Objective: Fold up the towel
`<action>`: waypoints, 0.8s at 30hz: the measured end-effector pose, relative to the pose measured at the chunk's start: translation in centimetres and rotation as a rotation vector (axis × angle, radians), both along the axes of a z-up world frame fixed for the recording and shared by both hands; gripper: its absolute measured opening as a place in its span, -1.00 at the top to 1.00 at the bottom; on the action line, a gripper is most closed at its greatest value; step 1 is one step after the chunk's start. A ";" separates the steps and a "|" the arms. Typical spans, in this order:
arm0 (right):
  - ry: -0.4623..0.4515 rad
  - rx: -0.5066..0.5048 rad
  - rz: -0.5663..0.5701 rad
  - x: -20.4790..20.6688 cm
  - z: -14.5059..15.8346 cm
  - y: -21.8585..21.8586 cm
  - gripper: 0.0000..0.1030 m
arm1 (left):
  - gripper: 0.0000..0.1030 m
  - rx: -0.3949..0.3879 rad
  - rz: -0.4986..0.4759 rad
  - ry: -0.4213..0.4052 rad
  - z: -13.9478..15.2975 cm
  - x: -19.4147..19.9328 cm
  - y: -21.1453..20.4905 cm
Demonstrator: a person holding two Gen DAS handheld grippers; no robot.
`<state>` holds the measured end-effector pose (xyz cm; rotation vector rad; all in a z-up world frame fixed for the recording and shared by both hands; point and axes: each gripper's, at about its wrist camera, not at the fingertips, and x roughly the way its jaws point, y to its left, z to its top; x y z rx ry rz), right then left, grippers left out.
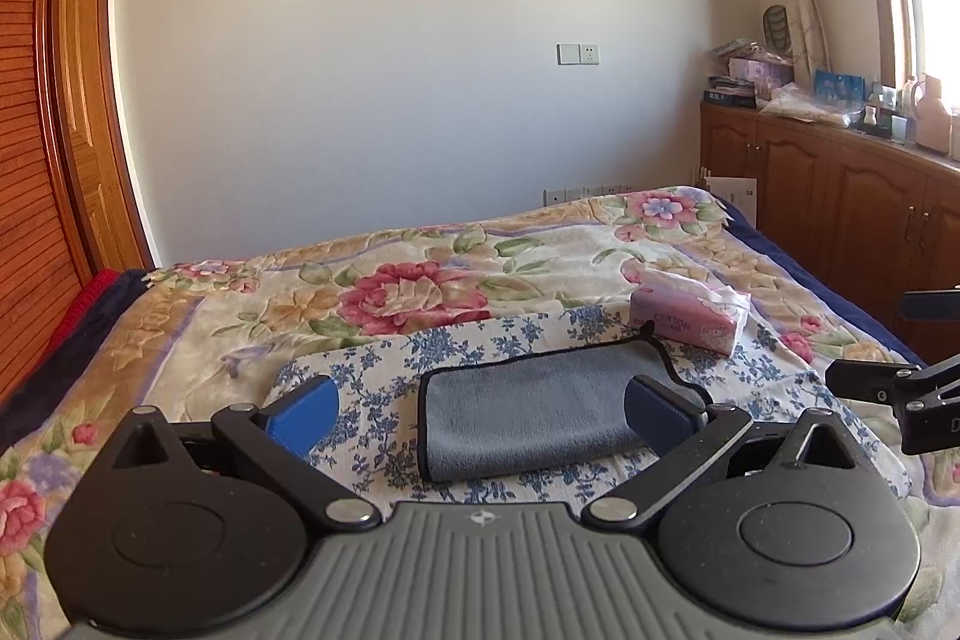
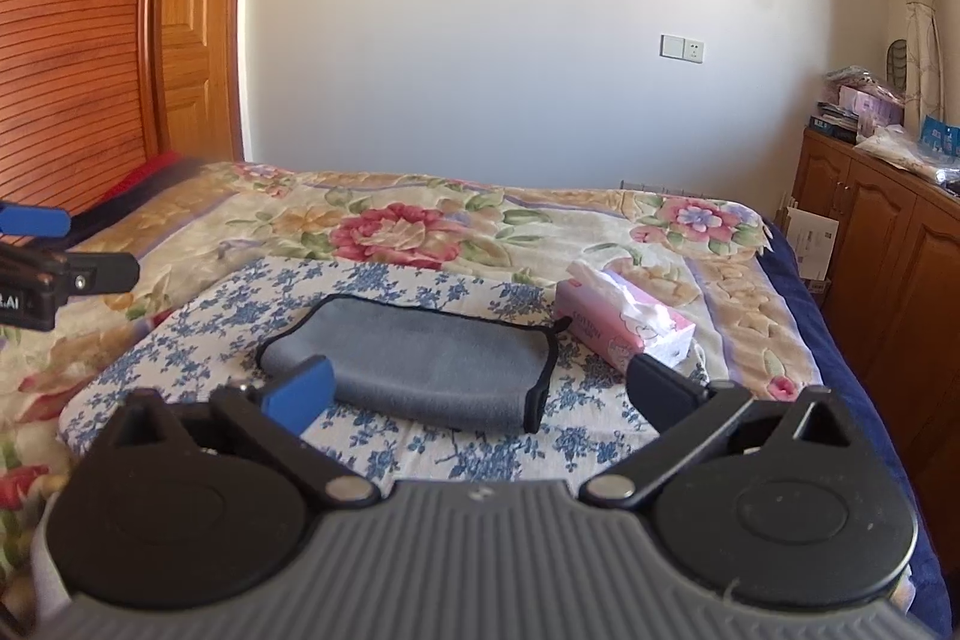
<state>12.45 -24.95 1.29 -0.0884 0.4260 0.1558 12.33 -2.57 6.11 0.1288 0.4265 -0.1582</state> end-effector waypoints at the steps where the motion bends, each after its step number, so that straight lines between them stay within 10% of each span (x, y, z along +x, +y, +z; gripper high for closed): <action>1: 0.003 -0.002 0.002 -0.3 -0.1 0.1 -1.00 | -1.00 -0.006 0.004 0.000 -0.2 -0.2 0.1; 24: 0.043 0.042 0.007 -4.7 -3.2 1.3 -1.00 | -1.00 -0.031 0.049 -0.001 -4.9 -6.0 1.2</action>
